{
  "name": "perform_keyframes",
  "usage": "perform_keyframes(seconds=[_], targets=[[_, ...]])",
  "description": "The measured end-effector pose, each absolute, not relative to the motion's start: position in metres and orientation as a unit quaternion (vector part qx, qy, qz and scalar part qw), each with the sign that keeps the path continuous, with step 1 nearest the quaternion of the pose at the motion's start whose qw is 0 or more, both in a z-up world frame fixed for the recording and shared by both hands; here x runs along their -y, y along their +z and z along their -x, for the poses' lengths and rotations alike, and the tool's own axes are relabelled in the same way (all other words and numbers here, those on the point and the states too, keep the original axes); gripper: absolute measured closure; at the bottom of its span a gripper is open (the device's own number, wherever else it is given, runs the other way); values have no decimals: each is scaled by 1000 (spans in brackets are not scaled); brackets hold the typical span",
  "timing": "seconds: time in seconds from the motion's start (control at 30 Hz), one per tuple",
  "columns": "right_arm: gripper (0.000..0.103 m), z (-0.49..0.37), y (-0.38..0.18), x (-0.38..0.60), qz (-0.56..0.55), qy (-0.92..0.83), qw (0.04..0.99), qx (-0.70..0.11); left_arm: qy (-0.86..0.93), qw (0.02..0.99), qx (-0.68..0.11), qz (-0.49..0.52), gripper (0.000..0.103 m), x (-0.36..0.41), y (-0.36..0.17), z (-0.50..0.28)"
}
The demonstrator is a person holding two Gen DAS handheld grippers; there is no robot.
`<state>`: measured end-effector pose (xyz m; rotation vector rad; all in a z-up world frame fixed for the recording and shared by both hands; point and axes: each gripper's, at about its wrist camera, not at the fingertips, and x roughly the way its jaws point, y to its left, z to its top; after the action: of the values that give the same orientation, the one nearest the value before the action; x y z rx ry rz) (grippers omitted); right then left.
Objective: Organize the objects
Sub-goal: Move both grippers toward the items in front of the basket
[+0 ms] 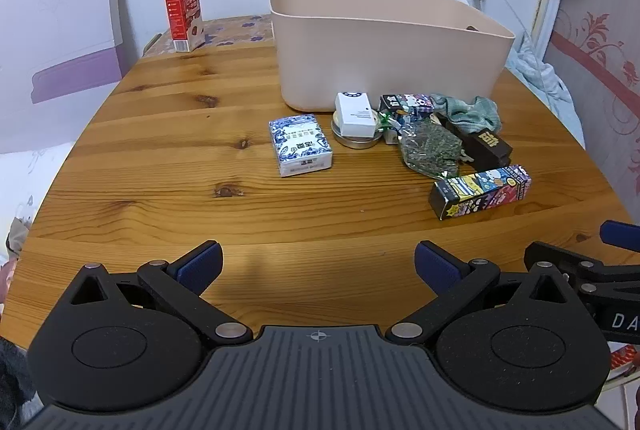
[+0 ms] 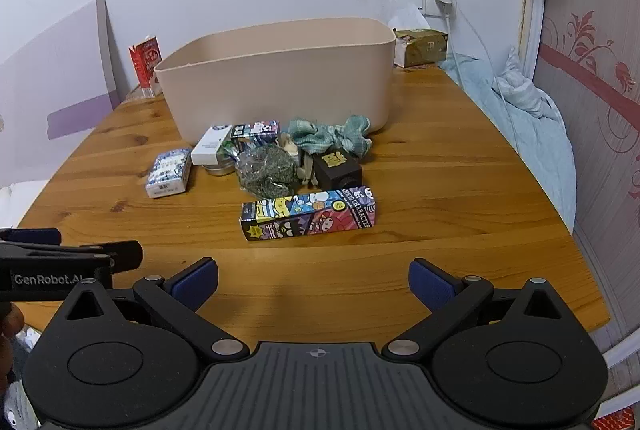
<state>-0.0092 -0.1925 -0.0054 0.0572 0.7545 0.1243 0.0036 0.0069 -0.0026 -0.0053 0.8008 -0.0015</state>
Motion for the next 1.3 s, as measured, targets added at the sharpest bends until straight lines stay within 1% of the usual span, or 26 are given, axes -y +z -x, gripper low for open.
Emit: perform_keyframes(seconds=[1.3], targets=[[0,-2,-11,189,-30,56,921,-384,19,917,-398,25,0,-22,-9,-16]])
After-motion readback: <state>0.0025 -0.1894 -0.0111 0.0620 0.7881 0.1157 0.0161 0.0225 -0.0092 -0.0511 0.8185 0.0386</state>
